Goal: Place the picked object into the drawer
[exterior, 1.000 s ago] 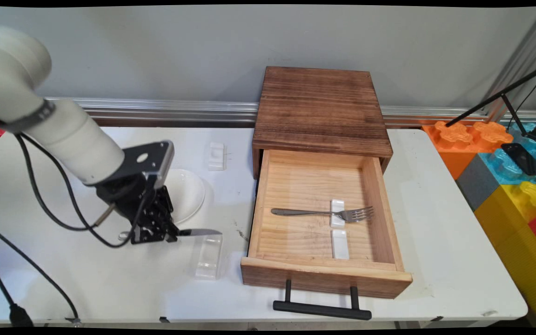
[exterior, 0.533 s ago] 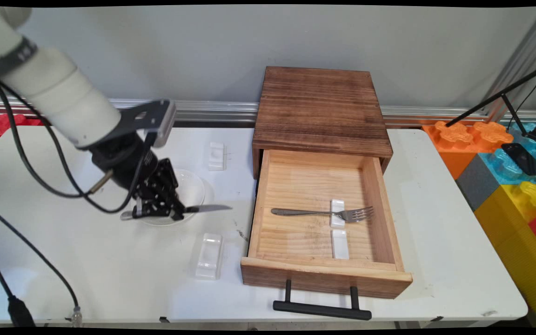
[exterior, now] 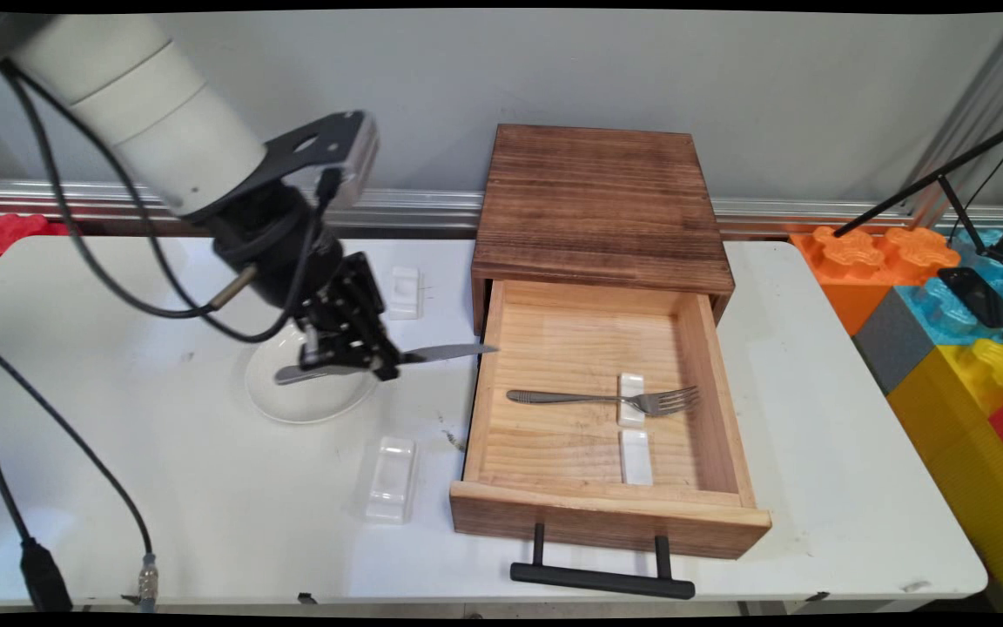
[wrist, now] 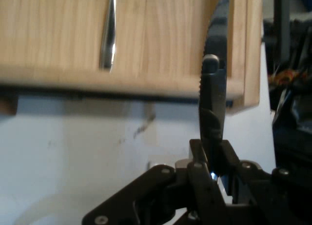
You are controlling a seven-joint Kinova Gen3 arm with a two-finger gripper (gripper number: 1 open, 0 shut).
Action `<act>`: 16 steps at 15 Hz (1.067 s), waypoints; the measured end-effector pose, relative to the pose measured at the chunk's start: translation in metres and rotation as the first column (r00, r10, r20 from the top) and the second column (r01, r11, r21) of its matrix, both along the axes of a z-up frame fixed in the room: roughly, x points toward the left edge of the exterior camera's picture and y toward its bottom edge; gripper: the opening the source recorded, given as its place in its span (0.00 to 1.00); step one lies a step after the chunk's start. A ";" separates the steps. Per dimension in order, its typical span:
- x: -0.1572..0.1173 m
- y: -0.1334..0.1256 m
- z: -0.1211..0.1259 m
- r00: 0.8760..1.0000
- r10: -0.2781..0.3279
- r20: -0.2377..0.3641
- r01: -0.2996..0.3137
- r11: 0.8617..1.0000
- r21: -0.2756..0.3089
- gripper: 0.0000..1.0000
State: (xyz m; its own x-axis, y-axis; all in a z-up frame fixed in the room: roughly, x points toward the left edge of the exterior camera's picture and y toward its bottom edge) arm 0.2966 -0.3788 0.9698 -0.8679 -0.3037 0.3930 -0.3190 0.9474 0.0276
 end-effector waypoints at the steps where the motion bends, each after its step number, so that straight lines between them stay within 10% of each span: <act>1: -0.010 -0.003 0.003 1.000 -0.003 -0.014 0.003 1.000 -0.002 0.00; 16: -0.137 -0.039 -0.035 0.995 -0.012 -0.100 0.008 0.999 -0.041 0.00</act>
State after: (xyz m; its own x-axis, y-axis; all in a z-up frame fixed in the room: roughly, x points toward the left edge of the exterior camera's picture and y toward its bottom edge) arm 0.1599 -0.4183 0.9344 -0.8263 -0.2770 0.4904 -0.3066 0.9516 0.0207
